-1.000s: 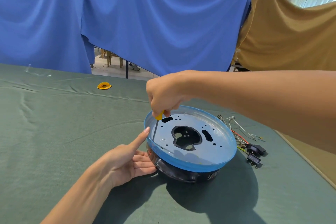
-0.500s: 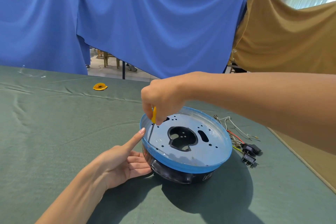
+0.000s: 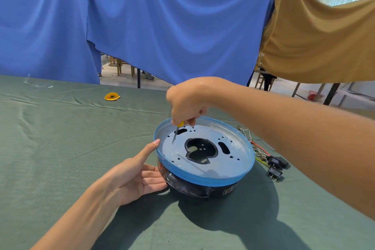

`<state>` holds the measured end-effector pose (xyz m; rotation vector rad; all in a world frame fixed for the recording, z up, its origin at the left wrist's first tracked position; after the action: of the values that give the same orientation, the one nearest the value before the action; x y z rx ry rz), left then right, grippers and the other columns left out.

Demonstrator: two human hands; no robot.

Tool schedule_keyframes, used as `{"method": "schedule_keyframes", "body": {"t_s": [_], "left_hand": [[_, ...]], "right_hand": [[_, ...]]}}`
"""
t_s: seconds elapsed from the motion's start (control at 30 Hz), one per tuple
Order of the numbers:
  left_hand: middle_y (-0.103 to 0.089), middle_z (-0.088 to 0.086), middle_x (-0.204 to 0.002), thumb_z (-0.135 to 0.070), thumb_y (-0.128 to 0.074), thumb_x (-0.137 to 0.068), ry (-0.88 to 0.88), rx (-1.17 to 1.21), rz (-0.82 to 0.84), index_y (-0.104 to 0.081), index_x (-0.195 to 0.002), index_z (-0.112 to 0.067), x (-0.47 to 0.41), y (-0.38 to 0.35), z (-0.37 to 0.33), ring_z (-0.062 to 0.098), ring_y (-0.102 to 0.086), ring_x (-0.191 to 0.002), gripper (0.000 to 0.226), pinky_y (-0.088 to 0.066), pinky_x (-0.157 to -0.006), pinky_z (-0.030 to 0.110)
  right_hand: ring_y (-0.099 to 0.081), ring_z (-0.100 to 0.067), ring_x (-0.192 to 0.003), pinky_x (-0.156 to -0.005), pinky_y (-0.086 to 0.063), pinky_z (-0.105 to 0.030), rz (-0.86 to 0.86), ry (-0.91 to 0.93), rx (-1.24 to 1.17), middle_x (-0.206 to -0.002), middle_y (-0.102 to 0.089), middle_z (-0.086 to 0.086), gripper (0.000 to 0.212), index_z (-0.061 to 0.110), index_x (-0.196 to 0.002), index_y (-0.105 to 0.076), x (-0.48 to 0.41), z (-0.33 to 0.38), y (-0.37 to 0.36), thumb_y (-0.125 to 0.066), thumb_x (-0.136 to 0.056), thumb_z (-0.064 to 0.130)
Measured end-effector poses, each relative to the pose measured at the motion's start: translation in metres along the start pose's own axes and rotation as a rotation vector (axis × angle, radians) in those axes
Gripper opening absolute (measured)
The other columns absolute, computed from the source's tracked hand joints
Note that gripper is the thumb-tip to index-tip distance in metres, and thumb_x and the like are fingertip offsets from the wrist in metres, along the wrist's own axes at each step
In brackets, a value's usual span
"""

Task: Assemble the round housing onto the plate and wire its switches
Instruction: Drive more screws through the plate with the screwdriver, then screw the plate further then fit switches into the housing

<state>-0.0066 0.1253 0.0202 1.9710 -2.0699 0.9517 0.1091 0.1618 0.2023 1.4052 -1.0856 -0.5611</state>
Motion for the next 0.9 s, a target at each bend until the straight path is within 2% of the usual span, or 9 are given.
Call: {"method": "schedule_keyframes", "body": {"t_s": [0.13, 0.23, 0.27, 0.33, 0.4, 0.57, 0.7, 0.8, 0.9], "left_hand": [[-0.069, 0.024, -0.08, -0.052, -0.08, -0.065, -0.012, -0.062, -0.038, -0.056, -0.112, 0.015, 0.0, 0.0, -0.006, 0.032, -0.07, -0.063, 0.085, -0.063, -0.062, 0.041], [-0.068, 0.025, -0.08, -0.048, -0.074, -0.078, -0.04, -0.182, -0.094, -0.06, -0.109, 0.016, 0.001, -0.003, -0.014, 0.032, -0.067, -0.063, 0.073, -0.062, -0.069, 0.042], [-0.067, 0.024, -0.079, -0.045, -0.074, -0.079, -0.056, -0.218, -0.123, -0.061, -0.108, 0.015, 0.001, -0.004, -0.016, 0.032, -0.066, -0.061, 0.068, -0.062, -0.066, 0.041], [-0.065, 0.022, -0.081, -0.038, -0.075, -0.08, -0.095, -0.279, -0.194, -0.062, -0.106, 0.013, 0.001, -0.008, -0.021, 0.03, -0.064, -0.061, 0.059, -0.059, -0.057, 0.034], [-0.062, 0.019, -0.081, -0.033, -0.073, -0.082, -0.124, -0.326, -0.248, -0.062, -0.104, 0.008, 0.001, -0.012, -0.022, 0.028, -0.063, -0.06, 0.048, -0.056, -0.052, 0.03], [-0.063, 0.017, -0.078, -0.021, -0.06, -0.089, -0.167, -0.489, -0.341, -0.064, -0.099, 0.0, -0.003, -0.017, -0.027, 0.026, -0.062, -0.051, 0.023, -0.056, -0.051, 0.031], [-0.071, 0.024, -0.086, -0.007, -0.054, -0.086, -0.241, -0.722, -0.467, -0.064, -0.094, 0.002, -0.004, -0.015, -0.038, 0.03, -0.065, -0.057, 0.016, -0.06, -0.053, 0.035], [-0.07, 0.021, -0.082, -0.002, -0.052, -0.088, -0.274, -0.747, -0.532, -0.059, -0.088, 0.004, -0.005, -0.015, -0.037, 0.03, -0.066, -0.057, 0.009, -0.059, -0.051, 0.035], [-0.067, 0.021, -0.084, 0.001, -0.049, -0.088, -0.313, -0.75, -0.594, -0.058, -0.083, 0.005, -0.009, -0.014, -0.035, 0.03, -0.064, -0.059, 0.011, -0.053, -0.043, 0.028]], "right_hand": [[-0.049, -0.017, -0.05, -0.049, -0.041, -0.027, -0.395, -0.116, -0.266, -0.041, -0.058, 0.007, 0.035, 0.005, -0.059, -0.062, 0.033, -0.052, -0.016, -0.055, -0.088, 0.023], [-0.055, -0.032, -0.064, -0.069, -0.051, -0.038, -0.616, -0.256, -0.48, -0.064, -0.067, -0.013, 0.041, -0.005, -0.074, -0.065, 0.051, -0.092, -0.054, -0.053, -0.093, 0.03], [-0.058, -0.031, -0.068, -0.071, -0.05, -0.038, -0.69, -0.313, -0.544, -0.068, -0.068, -0.015, 0.041, -0.002, -0.075, -0.065, 0.057, -0.103, -0.07, -0.052, -0.095, 0.032], [-0.06, -0.021, -0.065, -0.067, -0.045, -0.033, -0.804, -0.422, -0.684, -0.063, -0.067, -0.005, 0.038, 0.008, -0.072, -0.065, 0.069, -0.118, -0.106, -0.051, -0.096, 0.034], [-0.061, -0.023, -0.071, -0.071, -0.046, -0.036, -0.864, -0.538, -0.819, -0.067, -0.068, 0.0, 0.031, 0.016, -0.075, -0.064, 0.077, -0.132, -0.144, -0.051, -0.097, 0.033], [-0.06, -0.033, -0.095, -0.079, -0.044, -0.038, -0.837, -0.76, -0.964, -0.096, -0.068, -0.009, 0.017, 0.013, -0.095, -0.061, 0.078, -0.142, -0.227, -0.053, -0.097, 0.028], [-0.054, -0.032, -0.099, -0.076, -0.035, -0.036, -0.767, -0.739, -0.745, -0.1, -0.064, -0.01, 0.014, 0.019, -0.089, -0.052, 0.077, -0.131, -0.245, -0.052, -0.098, 0.03], [-0.049, -0.023, -0.1, -0.078, -0.036, -0.033, -0.718, -0.689, -0.526, -0.103, -0.059, -0.001, 0.019, 0.02, -0.1, -0.055, 0.077, -0.124, -0.243, -0.046, -0.099, 0.037], [-0.048, -0.02, -0.105, -0.083, -0.038, -0.031, -0.652, -0.666, -0.443, -0.11, -0.058, 0.003, 0.023, 0.022, -0.108, -0.055, 0.079, -0.121, -0.246, -0.043, -0.099, 0.04]]}}
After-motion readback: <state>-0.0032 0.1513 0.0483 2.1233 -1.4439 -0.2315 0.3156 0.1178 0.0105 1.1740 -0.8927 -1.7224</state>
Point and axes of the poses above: each hand's wrist, its own x-axis away from the middle knuckle, its own y-axis out of the back of the hand, z = x × y, the point moved 2 cm from there along -x, towards the middle knuckle
